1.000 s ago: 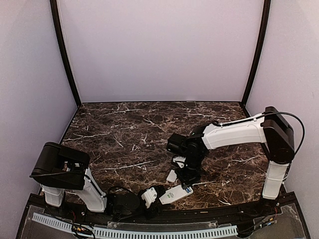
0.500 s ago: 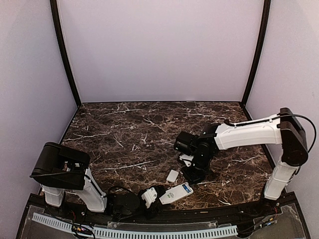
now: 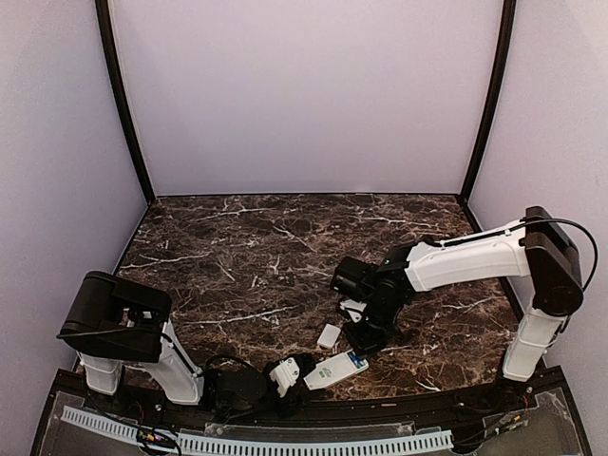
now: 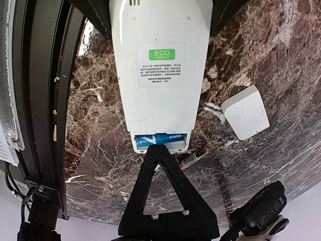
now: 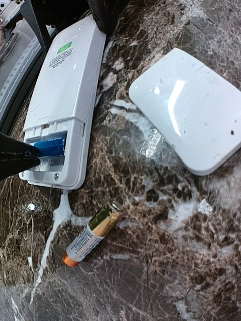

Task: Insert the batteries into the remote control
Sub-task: Load the battery into the battery compartment.

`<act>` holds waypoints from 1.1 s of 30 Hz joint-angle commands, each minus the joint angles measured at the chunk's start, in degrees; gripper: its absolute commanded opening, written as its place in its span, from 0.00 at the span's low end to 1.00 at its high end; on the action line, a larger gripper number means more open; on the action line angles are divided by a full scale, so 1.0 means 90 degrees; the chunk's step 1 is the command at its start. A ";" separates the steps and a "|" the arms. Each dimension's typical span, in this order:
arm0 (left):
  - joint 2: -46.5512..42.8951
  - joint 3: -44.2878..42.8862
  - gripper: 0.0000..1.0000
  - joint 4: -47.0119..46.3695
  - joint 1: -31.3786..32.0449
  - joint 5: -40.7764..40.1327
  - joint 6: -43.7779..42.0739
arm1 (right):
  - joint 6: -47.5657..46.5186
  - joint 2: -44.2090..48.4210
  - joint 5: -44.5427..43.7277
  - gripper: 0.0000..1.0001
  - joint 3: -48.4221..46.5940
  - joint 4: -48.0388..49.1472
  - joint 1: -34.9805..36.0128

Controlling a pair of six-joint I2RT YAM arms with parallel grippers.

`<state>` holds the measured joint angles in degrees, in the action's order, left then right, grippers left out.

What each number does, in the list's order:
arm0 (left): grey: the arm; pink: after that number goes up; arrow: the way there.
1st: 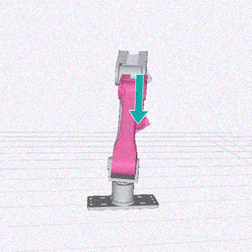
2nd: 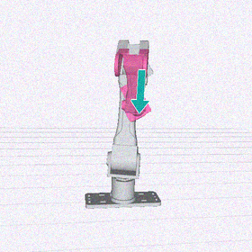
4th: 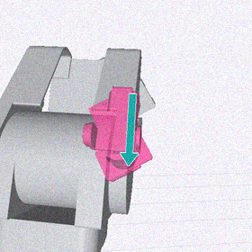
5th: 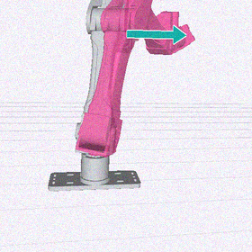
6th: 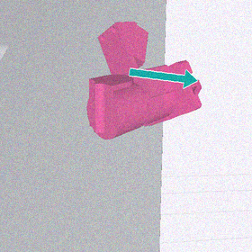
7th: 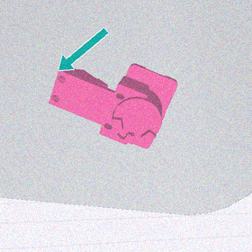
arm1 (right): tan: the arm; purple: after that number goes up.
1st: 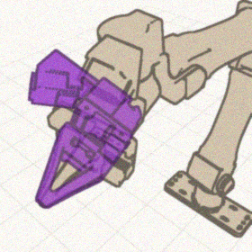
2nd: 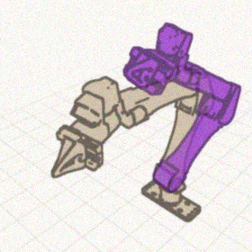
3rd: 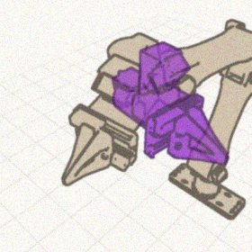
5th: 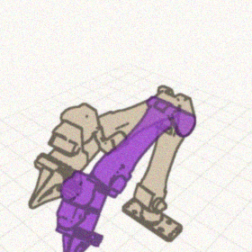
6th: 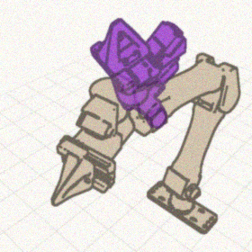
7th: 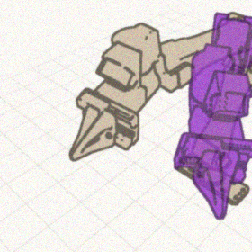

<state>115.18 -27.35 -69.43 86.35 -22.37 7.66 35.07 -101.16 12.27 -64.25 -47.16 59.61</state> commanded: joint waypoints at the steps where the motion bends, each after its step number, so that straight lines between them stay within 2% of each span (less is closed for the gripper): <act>1: 0.0212 0.0019 0.00 0.0851 -0.0004 0.0274 -0.0099 | 0.0165 -0.0154 0.0205 0.00 0.0134 0.0320 0.0033; 12: 0.0211 0.0024 0.00 0.0849 -0.0004 0.0262 -0.0082 | 0.0285 -0.0426 0.0292 0.00 0.0418 0.0592 0.0117; 21: 0.0211 0.0025 0.00 0.0849 -0.0004 0.0269 -0.0092 | -0.0135 0.0243 -0.0283 0.00 -0.0409 -0.0352 -0.0114; 26: 0.0204 0.0027 0.00 0.0840 -0.0004 0.0268 -0.0106 | -0.0565 0.0711 -0.0901 0.16 -0.0365 -0.0509 -0.0617; 28: 0.0201 0.0025 0.00 0.0826 -0.0004 0.0269 -0.0116 | -0.0969 0.0645 -0.0958 0.23 -0.0268 -0.0377 -0.0781; 33: 0.0192 0.0038 0.00 0.0819 -0.0004 0.0268 -0.0125 | -0.2120 0.0183 -0.1017 0.31 -0.0435 -0.0220 -0.0833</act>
<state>115.18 -27.38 -69.41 86.35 -22.37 7.66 25.39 -96.42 4.93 -66.94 -49.63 51.96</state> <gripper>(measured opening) 0.565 0.291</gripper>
